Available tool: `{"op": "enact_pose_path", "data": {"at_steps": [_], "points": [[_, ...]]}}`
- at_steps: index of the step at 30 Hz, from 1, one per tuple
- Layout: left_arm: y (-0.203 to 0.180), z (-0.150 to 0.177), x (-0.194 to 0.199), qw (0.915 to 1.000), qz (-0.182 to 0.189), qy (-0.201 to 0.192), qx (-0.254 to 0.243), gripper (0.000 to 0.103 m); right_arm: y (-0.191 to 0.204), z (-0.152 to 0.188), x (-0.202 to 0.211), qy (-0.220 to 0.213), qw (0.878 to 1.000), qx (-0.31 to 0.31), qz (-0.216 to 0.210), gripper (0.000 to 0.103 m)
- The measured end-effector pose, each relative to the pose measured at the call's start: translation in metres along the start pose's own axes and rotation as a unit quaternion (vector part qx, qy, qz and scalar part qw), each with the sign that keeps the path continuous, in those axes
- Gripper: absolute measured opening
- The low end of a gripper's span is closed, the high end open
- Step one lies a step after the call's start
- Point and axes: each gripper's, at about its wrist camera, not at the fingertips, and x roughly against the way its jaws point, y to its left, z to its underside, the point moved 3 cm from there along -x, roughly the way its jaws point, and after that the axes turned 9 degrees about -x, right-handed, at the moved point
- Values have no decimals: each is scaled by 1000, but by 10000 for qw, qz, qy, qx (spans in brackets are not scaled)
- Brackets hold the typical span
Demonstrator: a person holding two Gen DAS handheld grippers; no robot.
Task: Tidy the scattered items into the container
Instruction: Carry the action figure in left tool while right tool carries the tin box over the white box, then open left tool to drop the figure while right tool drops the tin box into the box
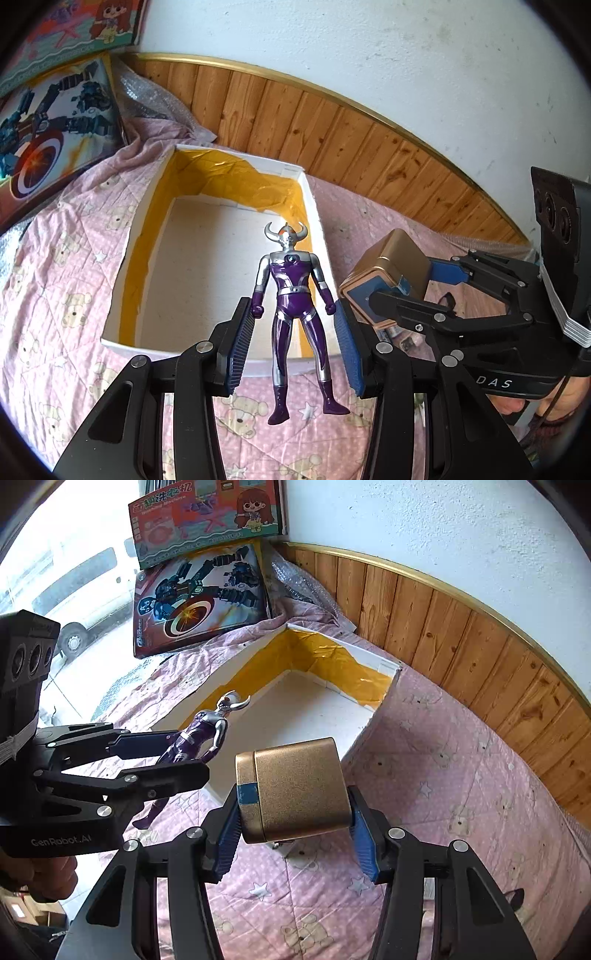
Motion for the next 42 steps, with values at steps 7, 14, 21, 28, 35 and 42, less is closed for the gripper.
{"op": "enact_pose_path", "data": {"at_steps": [7,14,21,28,35,42], "points": [[34,-28,-25,9990,-28,262,352,46,-6,-45,-33,137,9999,56,-39,54],[59,-49,-67,9932,-69,783,854,46,-16,-82,-78,323,9989,291,162,54],[91,-67,-121,9844,-213,1288,1183,47,-25,-108,-124,581,9956,674,309,54],[114,-80,-176,9786,-358,1625,1213,48,-32,-122,-170,858,9890,1083,520,55],[127,-86,-205,9743,-672,1792,1191,54,-36,-133,-198,899,9860,1209,709,62],[114,-96,-171,9830,-747,1487,774,56,-57,-136,-178,636,9933,671,690,68]]}}
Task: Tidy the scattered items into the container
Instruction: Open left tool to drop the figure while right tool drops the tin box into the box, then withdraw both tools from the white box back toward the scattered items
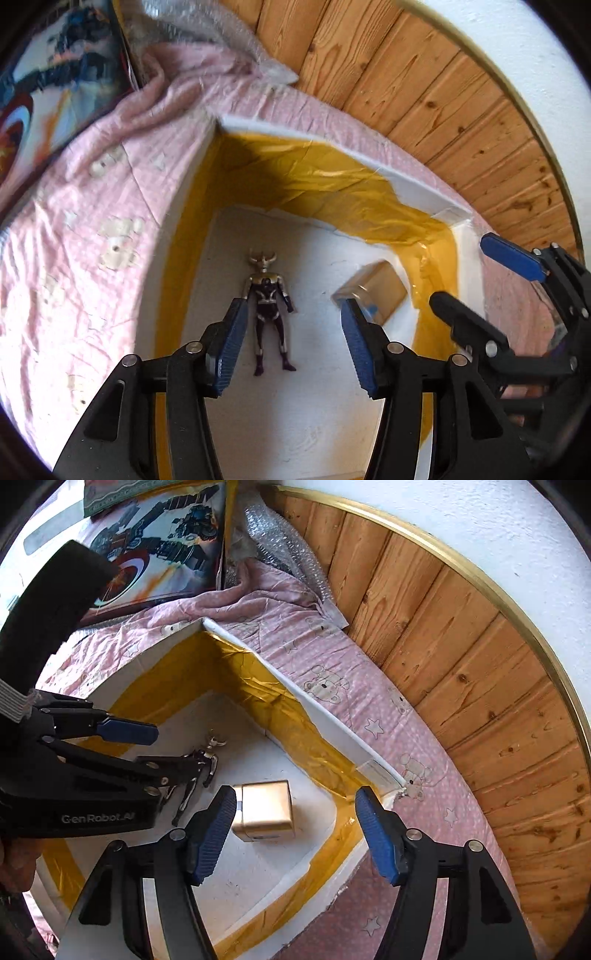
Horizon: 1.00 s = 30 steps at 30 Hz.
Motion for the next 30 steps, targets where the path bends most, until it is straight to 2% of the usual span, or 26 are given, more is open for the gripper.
{"op": "enact_pose_path", "data": {"at_steps": [3,4,6,8,11,12,13,14,18,23,30], "points": [[-3,7,41,9980,-89,-528,-335,57,-13,13,19,-153,9987,-483,27,68],[0,10,53,9962,-262,-698,-439,59,-17,18,24,-190,9978,-632,46,68],[11,19,61,9909,-877,-856,-557,62,-23,32,30,-185,9960,-867,74,68],[21,34,50,9904,-1111,-583,-580,62,-22,46,28,-71,9950,-998,25,68],[36,55,22,9927,-1114,-93,-450,60,-18,70,15,199,9930,-1167,10,66],[37,64,18,9938,-1000,-44,-474,56,-18,79,10,311,9914,-1271,-27,50],[36,71,14,9947,-895,21,-501,26,-16,88,5,423,9897,-1359,-131,35],[39,78,12,9941,-970,70,-489,17,-14,96,4,449,9886,-1417,-239,18],[35,109,26,9957,-755,75,-529,12,-4,126,27,298,9866,-1596,-174,18],[6,157,55,9950,-633,-5,-774,10,14,190,62,376,9823,-1815,-263,18],[-20,216,72,9919,-794,1,-988,10,57,276,112,350,9767,-2088,-346,21]]}}
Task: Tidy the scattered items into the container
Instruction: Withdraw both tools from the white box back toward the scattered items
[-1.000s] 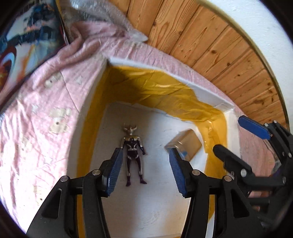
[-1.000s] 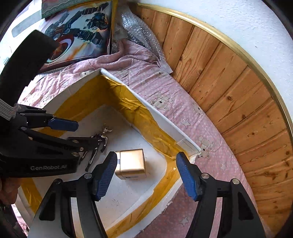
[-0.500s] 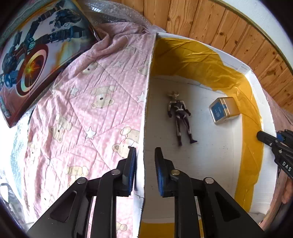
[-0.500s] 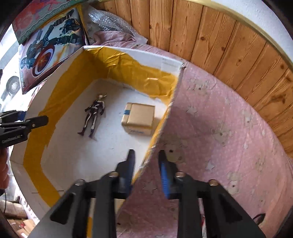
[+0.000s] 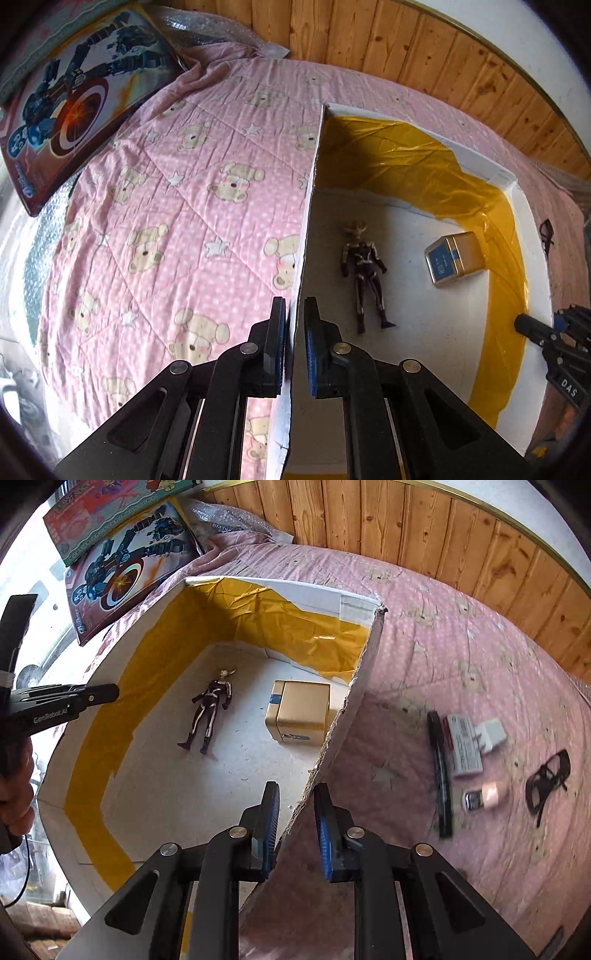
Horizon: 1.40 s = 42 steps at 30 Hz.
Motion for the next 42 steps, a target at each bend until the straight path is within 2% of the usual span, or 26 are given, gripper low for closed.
{"op": "enact_pose_path", "data": {"at_steps": [4,6,8,9,13,15,21,26,35,42], "points": [[-7,8,2,9995,-287,-43,-136,10,-2,22,8,-138,9998,-166,-39,21],[-5,6,4,9992,-384,-50,-133,12,-5,19,7,-181,9992,-304,-193,27],[-3,7,16,9983,-545,-151,-135,31,-8,18,11,-284,9987,-340,-242,31],[-2,8,26,9975,-641,-262,-133,33,-9,20,16,-377,9983,-357,-273,37],[-1,15,60,9944,-889,-577,5,38,-17,35,40,-710,9963,-334,-338,46],[-12,17,76,9929,-921,-757,44,38,-22,40,49,-822,9956,-315,-315,52],[-89,23,109,9903,-554,-1214,-390,40,-29,51,69,-1056,9939,-246,-195,53],[-148,33,115,9884,-236,-1289,-763,40,-41,63,85,-1209,9921,-267,-204,54],[-219,51,121,9849,114,-1362,-1059,41,-67,92,99,-1298,9905,-430,-110,54],[-258,58,121,9822,216,-1369,-1271,41,-95,119,110,-1379,9879,-704,-83,54]]}}
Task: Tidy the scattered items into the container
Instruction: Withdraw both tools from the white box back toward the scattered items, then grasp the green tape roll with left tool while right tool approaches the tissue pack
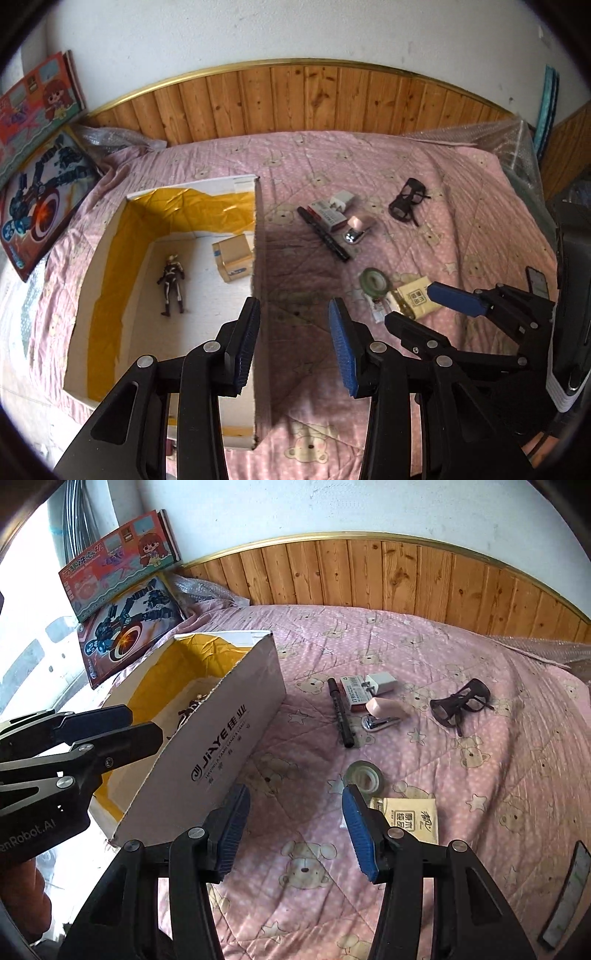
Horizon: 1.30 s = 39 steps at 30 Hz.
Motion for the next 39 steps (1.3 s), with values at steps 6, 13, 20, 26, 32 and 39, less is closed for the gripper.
{"op": "enact_pose_path", "data": {"at_steps": [6,13,20,26,32,39], "points": [[-27,-5,-1,9998,133,-36,-173,41,-28,10,14,-130,9994,-299,75,54],[-50,-3,-17,9988,438,6,-223,41,-56,20,21,-151,9977,-647,167,54],[-32,39,-75,9973,77,682,-249,41,-76,30,9,13,9961,-841,281,53],[-28,38,-75,9977,372,557,-99,41,-83,34,-6,159,9954,-884,344,54],[-64,16,-81,9920,1138,525,-113,43,-92,35,-21,274,9944,-877,521,55],[-62,7,-129,9823,1472,968,637,45,-100,37,-41,372,9934,-851,668,72]]}}
